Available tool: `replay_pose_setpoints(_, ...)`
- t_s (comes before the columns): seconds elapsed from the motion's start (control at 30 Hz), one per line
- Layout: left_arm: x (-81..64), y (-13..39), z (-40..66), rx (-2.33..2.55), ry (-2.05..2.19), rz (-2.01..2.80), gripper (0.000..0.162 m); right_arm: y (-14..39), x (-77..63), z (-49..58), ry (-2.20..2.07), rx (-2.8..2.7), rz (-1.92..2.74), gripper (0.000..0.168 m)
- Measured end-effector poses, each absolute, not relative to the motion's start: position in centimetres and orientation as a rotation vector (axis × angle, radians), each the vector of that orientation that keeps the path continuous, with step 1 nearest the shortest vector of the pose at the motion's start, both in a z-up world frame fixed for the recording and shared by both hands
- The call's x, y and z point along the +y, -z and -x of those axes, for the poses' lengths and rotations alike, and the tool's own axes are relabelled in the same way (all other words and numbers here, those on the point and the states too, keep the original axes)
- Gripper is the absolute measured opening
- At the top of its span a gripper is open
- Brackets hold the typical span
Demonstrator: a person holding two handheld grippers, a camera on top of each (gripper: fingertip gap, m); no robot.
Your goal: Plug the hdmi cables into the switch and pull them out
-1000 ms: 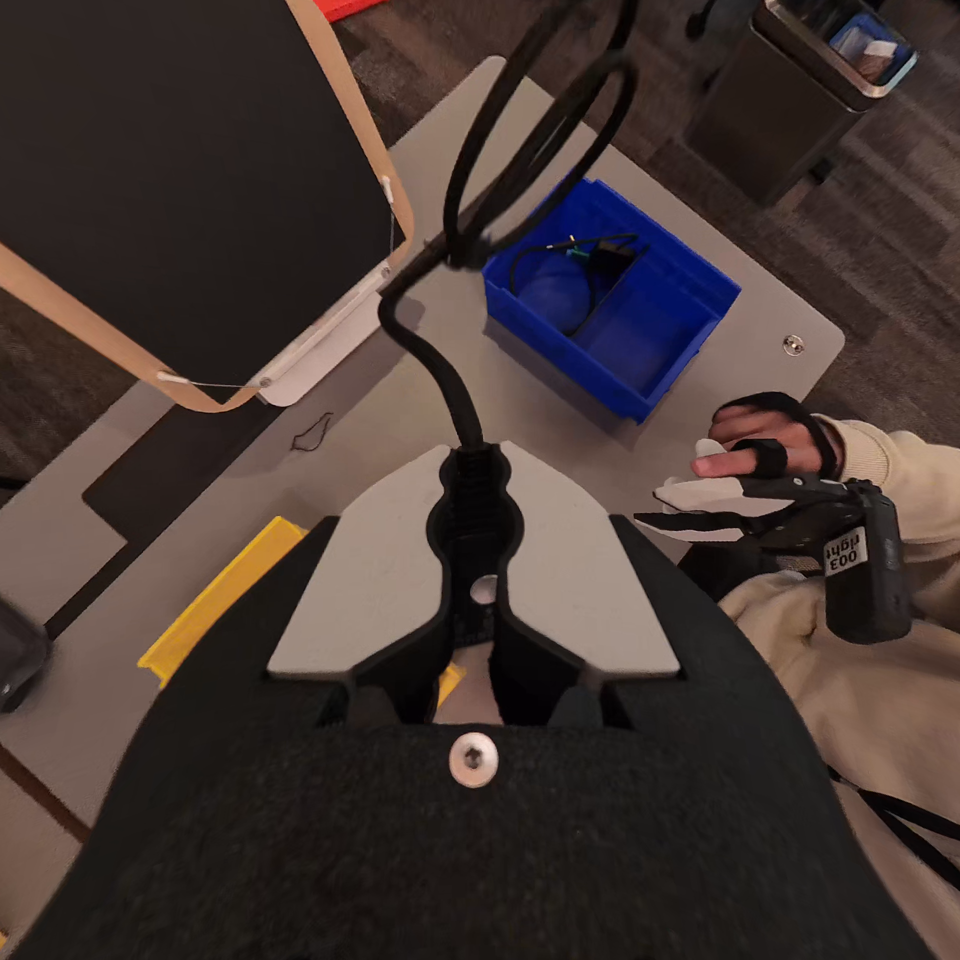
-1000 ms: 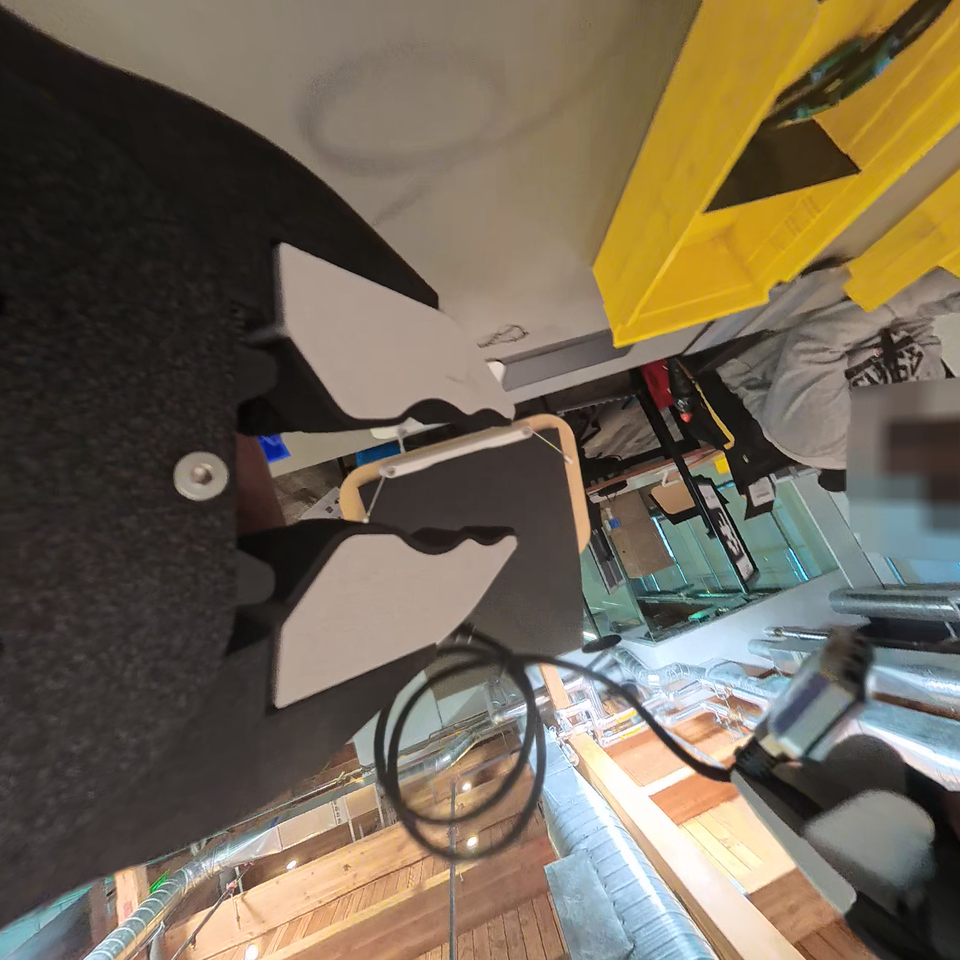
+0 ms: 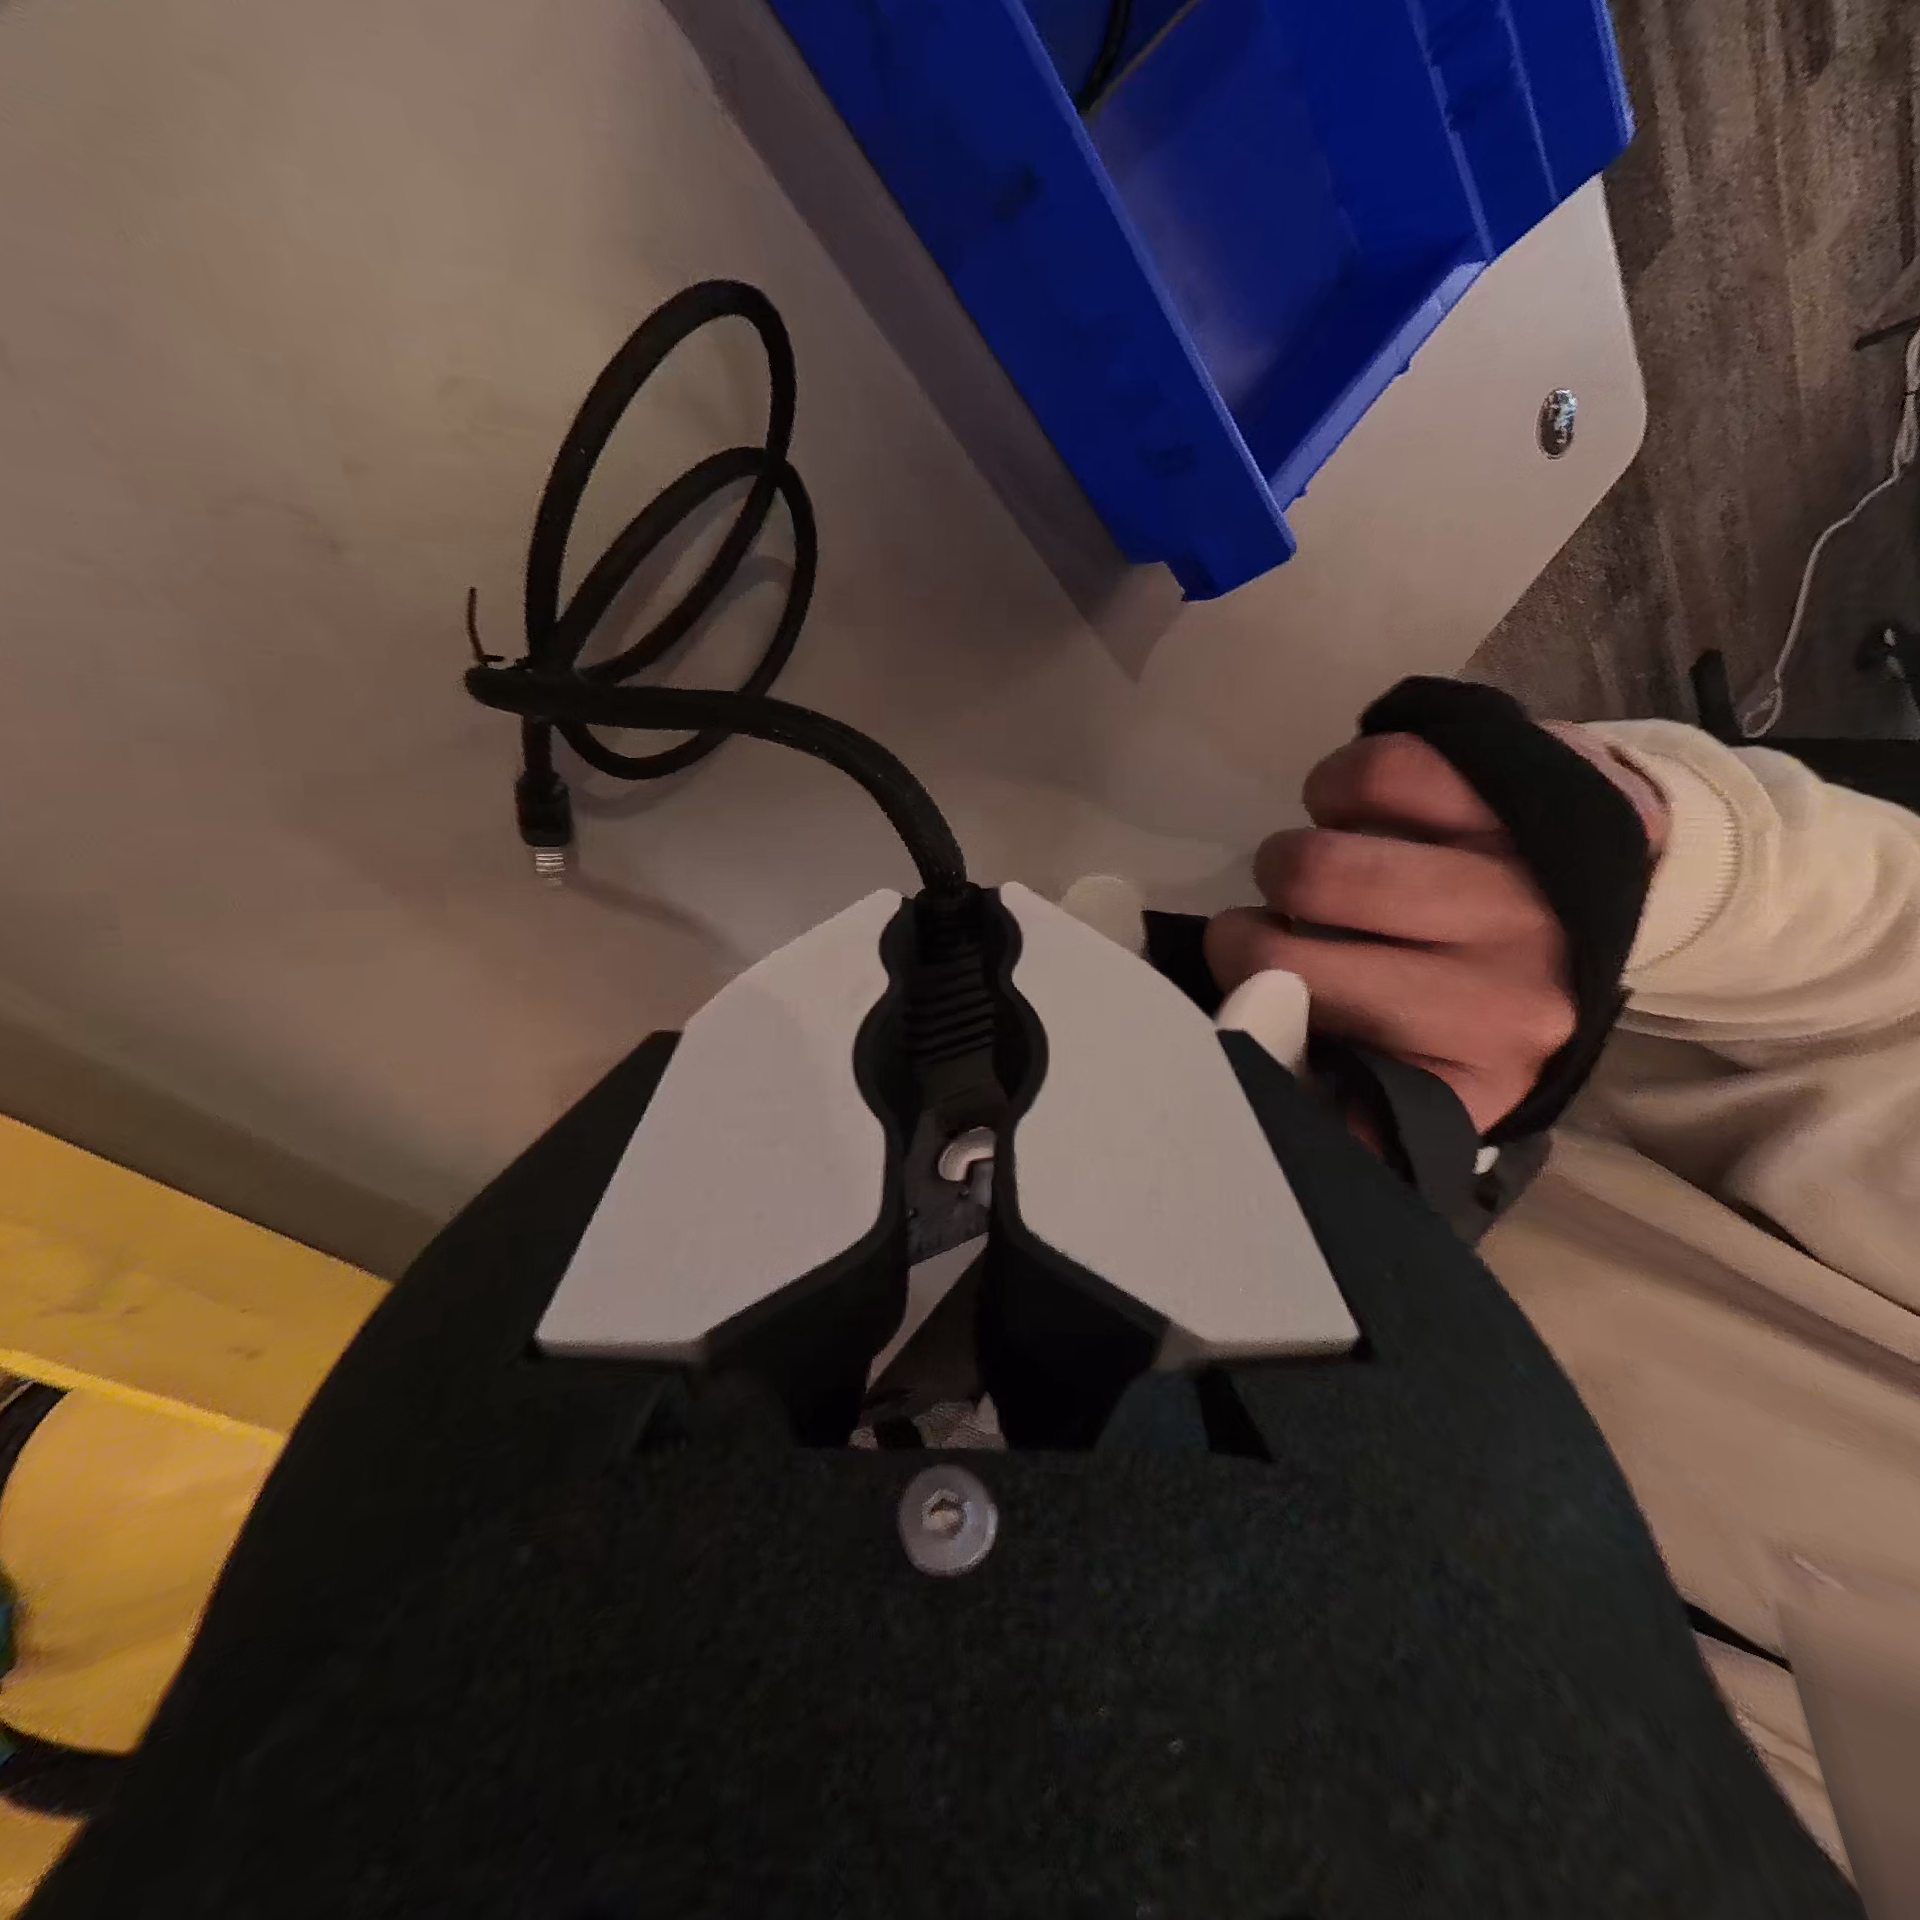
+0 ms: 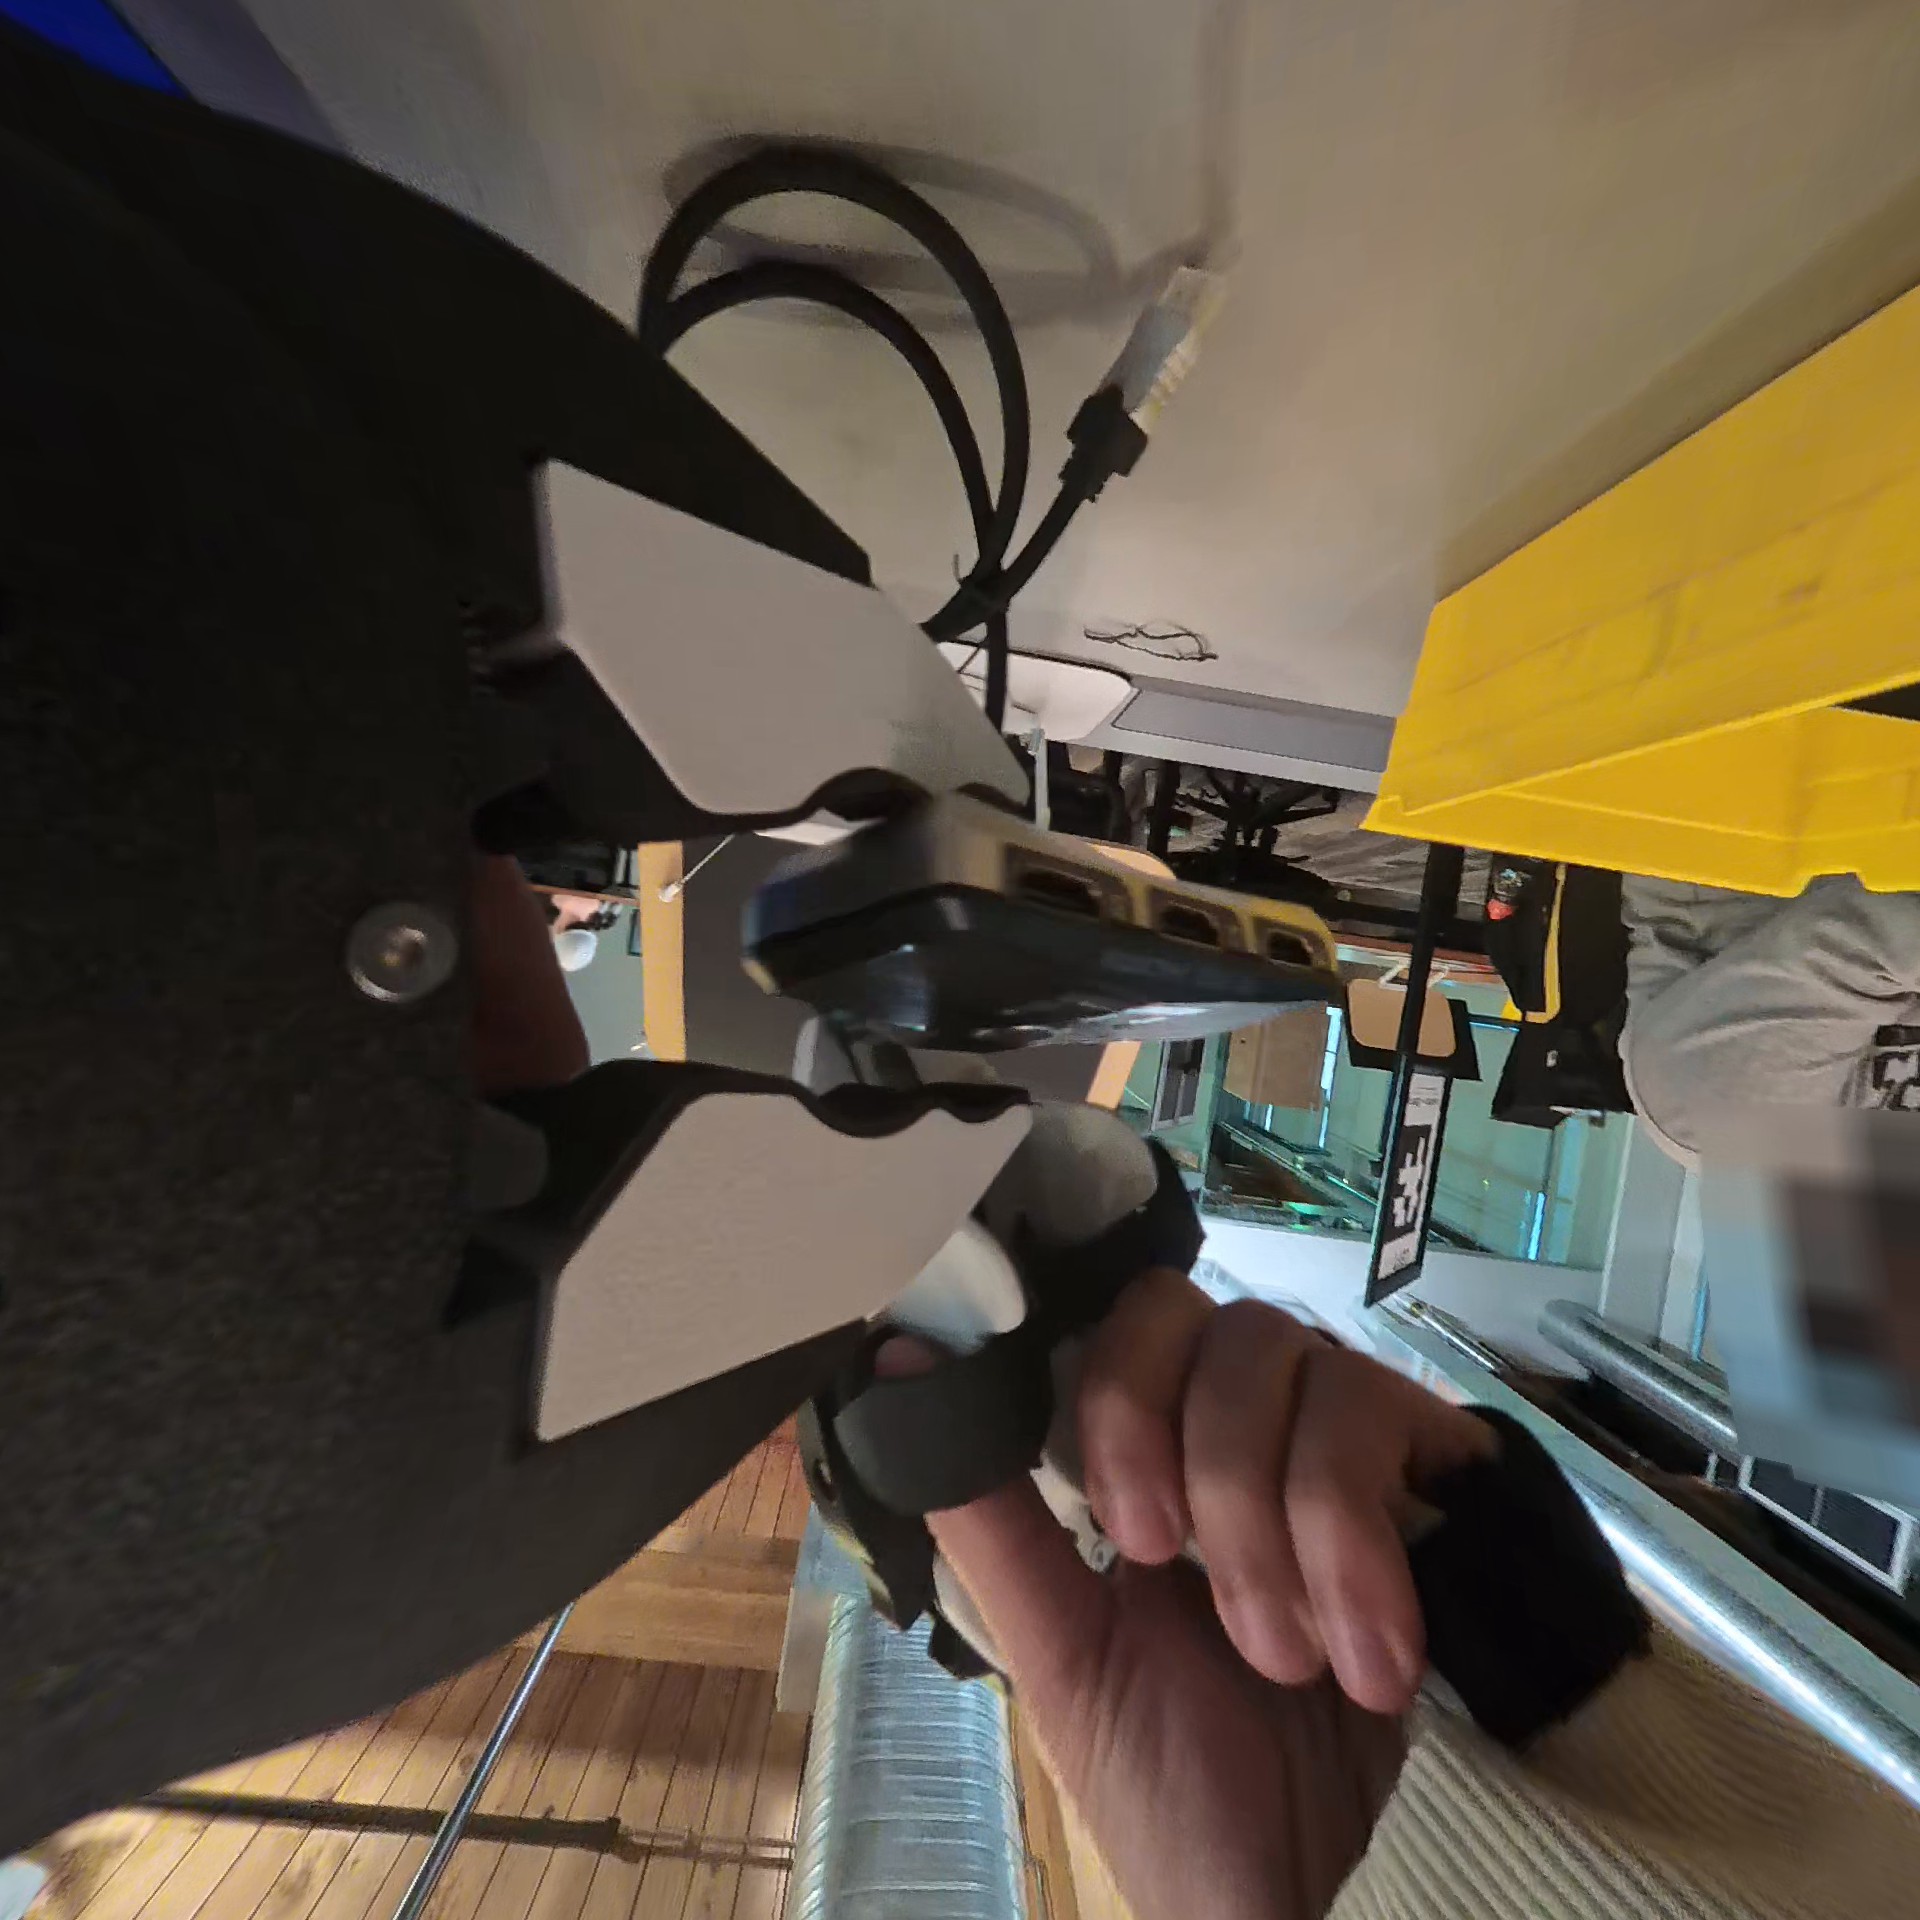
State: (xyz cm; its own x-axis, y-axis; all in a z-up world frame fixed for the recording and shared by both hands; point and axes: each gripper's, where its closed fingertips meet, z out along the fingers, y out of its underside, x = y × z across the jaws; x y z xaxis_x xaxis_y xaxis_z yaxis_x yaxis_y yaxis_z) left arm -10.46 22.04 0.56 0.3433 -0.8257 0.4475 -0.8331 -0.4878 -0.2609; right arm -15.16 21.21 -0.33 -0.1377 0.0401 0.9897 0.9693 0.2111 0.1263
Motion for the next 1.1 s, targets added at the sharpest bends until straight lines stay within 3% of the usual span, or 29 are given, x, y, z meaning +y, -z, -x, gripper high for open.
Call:
replay_pose_setpoints(0.1,20.8,-0.7,9.9,-1.536,-0.913,-2.512,0.011,0.3,20.8,15.9,1.139,-1.450,0.932,0.033)
replay_pose_setpoints(0.3,20.2,-0.6,9.9,-1.629,-0.970,-2.431,0.012,-0.8,19.9,16.1,1.117,-1.385,0.910,0.023)
replay_pose_setpoints(0.43,23.3,-2.7,11.9,-1.854,-0.988,-2.603,0.037,-1.9,19.2,15.5,1.012,-1.287,0.927,0.024)
replay_pose_setpoints(0.6,21.4,-6.8,18.3,-1.958,-1.637,-2.780,0.042,-1.7,19.7,14.1,0.893,-1.162,0.976,0.024)
replay_pose_setpoints(0.77,15.0,1.5,25.6,-2.043,-1.819,-3.137,0.040,1.7,23.8,13.6,0.821,-1.085,1.050,0.024)
replay_pose_setpoints(0.9,12.4,10.0,29.4,-1.999,-1.374,-3.462,0.036,5.6,26.9,14.7,0.817,-1.103,1.061,0.024)
replay_pose_setpoints(1.1,10.6,13.3,29.8,-1.854,-1.394,-3.357,0.037,8.2,27.9,16.2,0.763,-1.099,0.969,0.023)
